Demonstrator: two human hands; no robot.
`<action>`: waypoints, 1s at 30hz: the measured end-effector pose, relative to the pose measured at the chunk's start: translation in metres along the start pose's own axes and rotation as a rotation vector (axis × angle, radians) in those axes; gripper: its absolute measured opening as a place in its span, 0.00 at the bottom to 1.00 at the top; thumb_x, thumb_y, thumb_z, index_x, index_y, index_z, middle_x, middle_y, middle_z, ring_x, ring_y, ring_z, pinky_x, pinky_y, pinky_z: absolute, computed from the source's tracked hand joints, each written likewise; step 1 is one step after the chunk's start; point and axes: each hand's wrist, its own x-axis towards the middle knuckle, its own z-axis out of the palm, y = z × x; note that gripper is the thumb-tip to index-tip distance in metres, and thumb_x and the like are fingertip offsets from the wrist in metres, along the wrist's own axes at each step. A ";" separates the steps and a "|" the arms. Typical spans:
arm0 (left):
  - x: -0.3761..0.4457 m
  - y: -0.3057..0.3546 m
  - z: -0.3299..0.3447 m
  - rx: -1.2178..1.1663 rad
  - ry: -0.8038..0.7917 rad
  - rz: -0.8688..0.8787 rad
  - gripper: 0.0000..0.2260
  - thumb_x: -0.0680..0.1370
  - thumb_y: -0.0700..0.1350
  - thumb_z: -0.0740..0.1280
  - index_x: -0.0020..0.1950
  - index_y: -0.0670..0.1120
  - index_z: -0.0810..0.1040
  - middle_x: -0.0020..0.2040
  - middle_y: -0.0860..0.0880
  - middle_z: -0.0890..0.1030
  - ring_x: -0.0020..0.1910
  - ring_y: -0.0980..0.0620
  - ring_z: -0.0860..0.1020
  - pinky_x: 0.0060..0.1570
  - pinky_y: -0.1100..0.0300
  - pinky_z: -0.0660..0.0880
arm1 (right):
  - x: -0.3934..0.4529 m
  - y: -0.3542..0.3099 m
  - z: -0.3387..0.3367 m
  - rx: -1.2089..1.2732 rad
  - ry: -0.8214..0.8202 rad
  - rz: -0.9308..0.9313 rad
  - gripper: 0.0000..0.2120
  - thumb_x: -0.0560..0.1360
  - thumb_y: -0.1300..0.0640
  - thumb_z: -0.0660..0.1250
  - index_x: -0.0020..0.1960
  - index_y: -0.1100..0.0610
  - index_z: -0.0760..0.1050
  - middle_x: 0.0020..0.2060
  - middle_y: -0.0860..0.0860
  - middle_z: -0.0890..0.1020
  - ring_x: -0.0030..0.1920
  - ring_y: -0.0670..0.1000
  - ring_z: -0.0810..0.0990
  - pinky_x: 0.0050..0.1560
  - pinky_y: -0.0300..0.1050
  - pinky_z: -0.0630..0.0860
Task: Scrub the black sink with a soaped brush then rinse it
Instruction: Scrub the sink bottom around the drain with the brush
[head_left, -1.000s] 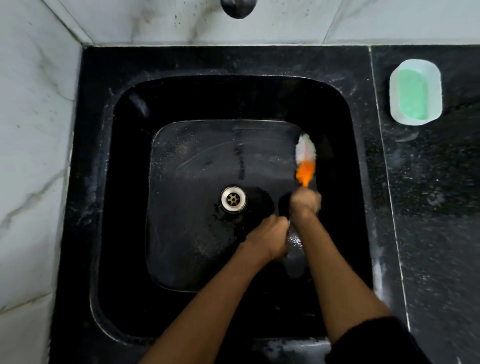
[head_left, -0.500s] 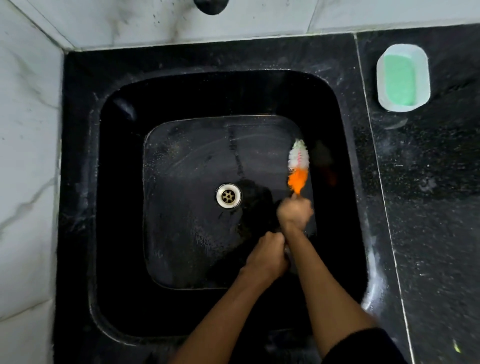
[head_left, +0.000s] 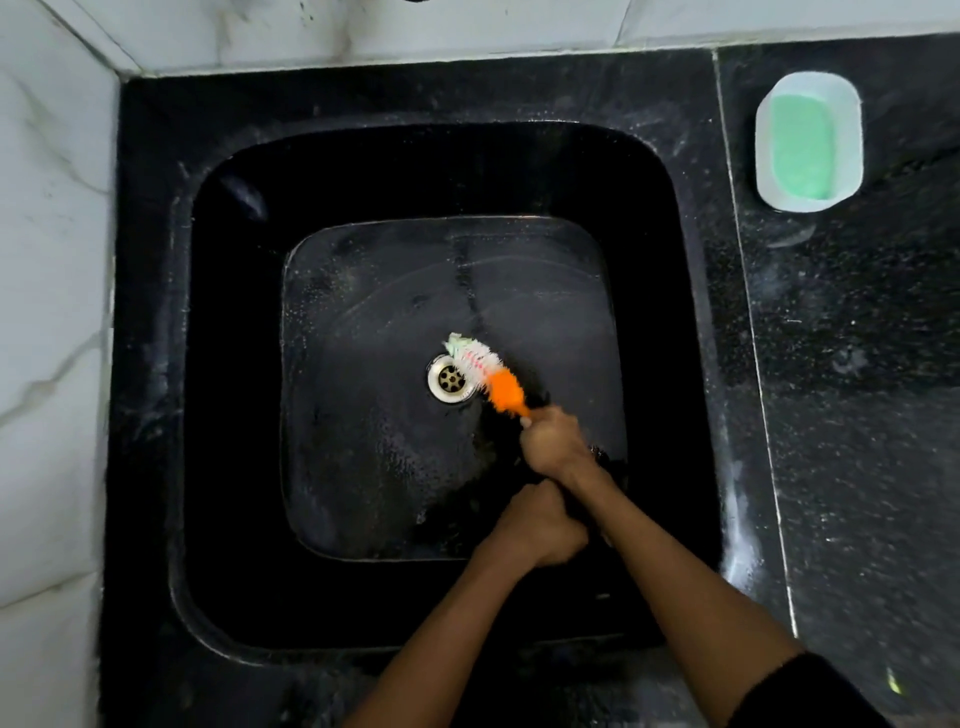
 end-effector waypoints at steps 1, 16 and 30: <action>0.001 -0.002 0.001 -0.038 0.008 0.003 0.14 0.70 0.46 0.66 0.54 0.46 0.79 0.52 0.44 0.83 0.51 0.44 0.82 0.47 0.55 0.79 | 0.004 0.000 -0.008 0.011 0.044 0.004 0.11 0.76 0.59 0.62 0.36 0.60 0.73 0.46 0.64 0.82 0.49 0.63 0.81 0.44 0.45 0.73; -0.034 -0.059 -0.010 -0.029 0.279 0.015 0.04 0.74 0.40 0.64 0.46 0.41 0.76 0.32 0.50 0.76 0.32 0.50 0.76 0.30 0.56 0.73 | -0.004 -0.027 0.027 -0.341 0.039 -0.209 0.14 0.76 0.57 0.59 0.55 0.60 0.78 0.53 0.64 0.79 0.56 0.65 0.78 0.55 0.54 0.75; -0.060 -0.057 -0.013 0.088 0.236 -0.139 0.13 0.77 0.46 0.64 0.56 0.40 0.79 0.56 0.38 0.81 0.55 0.38 0.79 0.54 0.50 0.78 | 0.003 -0.073 0.044 -0.799 -0.060 -0.546 0.15 0.78 0.53 0.59 0.59 0.58 0.77 0.56 0.60 0.79 0.56 0.62 0.79 0.56 0.53 0.75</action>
